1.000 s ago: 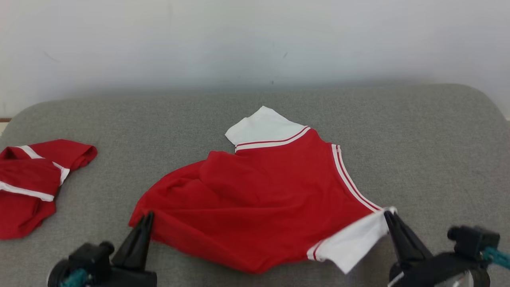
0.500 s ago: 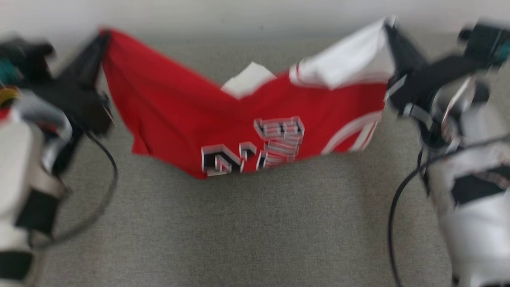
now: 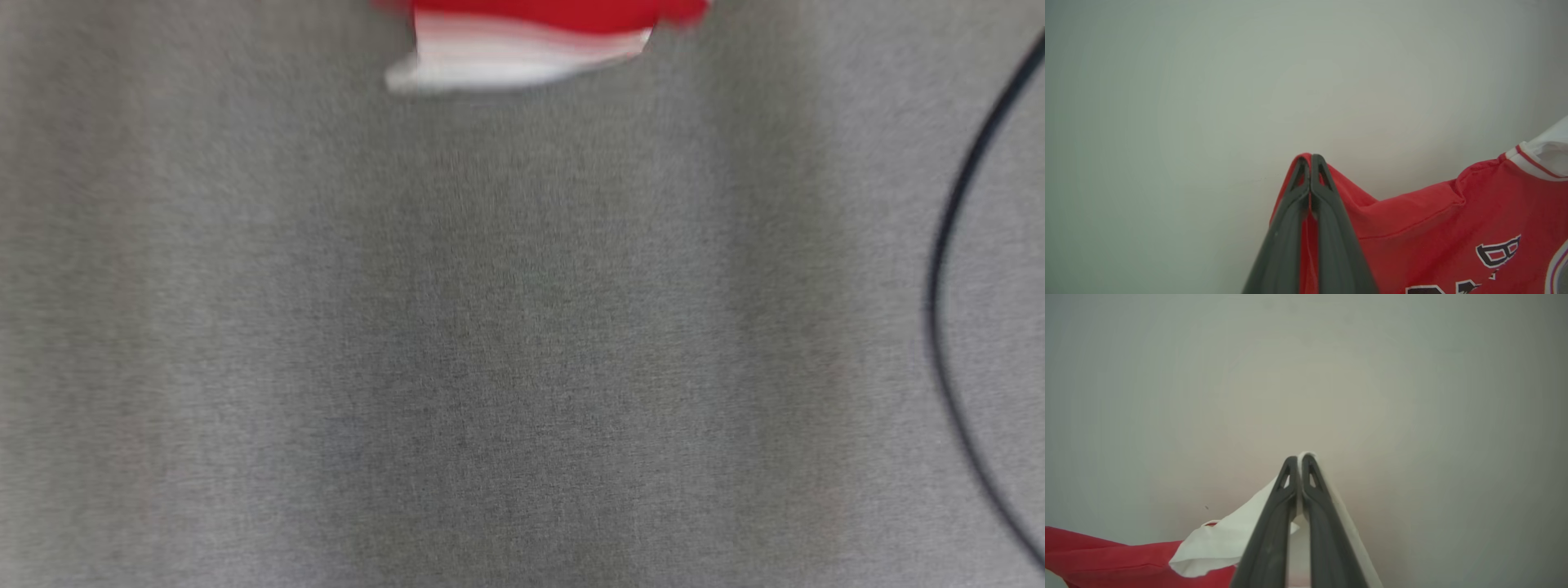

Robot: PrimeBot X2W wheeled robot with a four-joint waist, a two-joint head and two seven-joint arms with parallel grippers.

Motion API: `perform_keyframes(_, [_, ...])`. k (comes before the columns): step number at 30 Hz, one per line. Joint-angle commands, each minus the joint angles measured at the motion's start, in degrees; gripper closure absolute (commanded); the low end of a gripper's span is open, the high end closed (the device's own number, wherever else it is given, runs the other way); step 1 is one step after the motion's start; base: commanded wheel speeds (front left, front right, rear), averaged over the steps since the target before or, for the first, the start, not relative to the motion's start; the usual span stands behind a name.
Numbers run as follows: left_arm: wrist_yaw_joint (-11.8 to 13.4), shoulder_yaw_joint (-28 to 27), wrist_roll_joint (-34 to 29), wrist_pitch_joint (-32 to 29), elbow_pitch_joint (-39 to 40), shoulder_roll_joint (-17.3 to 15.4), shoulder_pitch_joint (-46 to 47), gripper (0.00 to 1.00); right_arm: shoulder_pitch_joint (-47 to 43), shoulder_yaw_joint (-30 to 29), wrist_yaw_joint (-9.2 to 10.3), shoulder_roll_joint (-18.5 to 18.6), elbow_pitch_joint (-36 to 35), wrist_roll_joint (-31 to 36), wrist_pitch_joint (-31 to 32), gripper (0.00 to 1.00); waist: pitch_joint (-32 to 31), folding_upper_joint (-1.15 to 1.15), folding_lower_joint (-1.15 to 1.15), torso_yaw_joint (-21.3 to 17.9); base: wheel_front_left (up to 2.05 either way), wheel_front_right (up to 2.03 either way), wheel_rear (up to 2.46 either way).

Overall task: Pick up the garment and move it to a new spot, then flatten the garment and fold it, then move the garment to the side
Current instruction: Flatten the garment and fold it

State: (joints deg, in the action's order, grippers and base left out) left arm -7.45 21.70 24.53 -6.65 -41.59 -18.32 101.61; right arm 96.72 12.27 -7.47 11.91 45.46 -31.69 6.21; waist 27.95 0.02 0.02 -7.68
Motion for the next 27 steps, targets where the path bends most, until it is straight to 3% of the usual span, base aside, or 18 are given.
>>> perform_keyframes(1, [0.1, 0.9, -0.4, 0.6, -1.7, 0.6, 3.5, 1.00, 3.5, 0.3, -0.05, 1.1, 1.6, 1.2, -1.2, 1.00, 5.1, -0.02, -0.02, -0.2, 0.00, 0.00, 0.00])
perform_keyframes(9, [0.1, 3.9, -1.0, 9.1, -12.0, 4.9, 20.6, 1.00, 20.0, 1.7, -0.05, 3.0, 11.5, 7.4, -9.2, 1.00, 8.9, -0.02, -0.02, 1.6, 0.00, 0.00, 0.00])
perform_keyframes(14, [0.1, 4.5, 0.7, 14.4, -17.5, 7.3, 23.8, 1.00, 23.7, 5.1, -0.05, 2.0, 14.3, 7.4, -12.7, 1.00, 10.3, -0.02, -0.02, 2.1, 0.00, 0.00, 0.00])
perform_keyframes(20, [0.1, 8.3, 3.6, 18.8, -19.6, 7.4, 17.9, 1.00, 18.7, 11.6, -0.05, 1.7, 13.5, 2.3, -15.0, 1.00, 9.3, -0.02, -0.02, 2.0, 0.00, 0.00, 0.00])
perform_keyframes(27, [0.1, 11.8, 10.4, 20.5, -15.2, 4.7, 3.9, 1.00, 3.0, 21.1, -0.05, 4.8, 3.7, -9.0, -16.6, 1.00, 4.4, -0.02, -0.02, 0.6, 0.00, 0.00, 0.00])
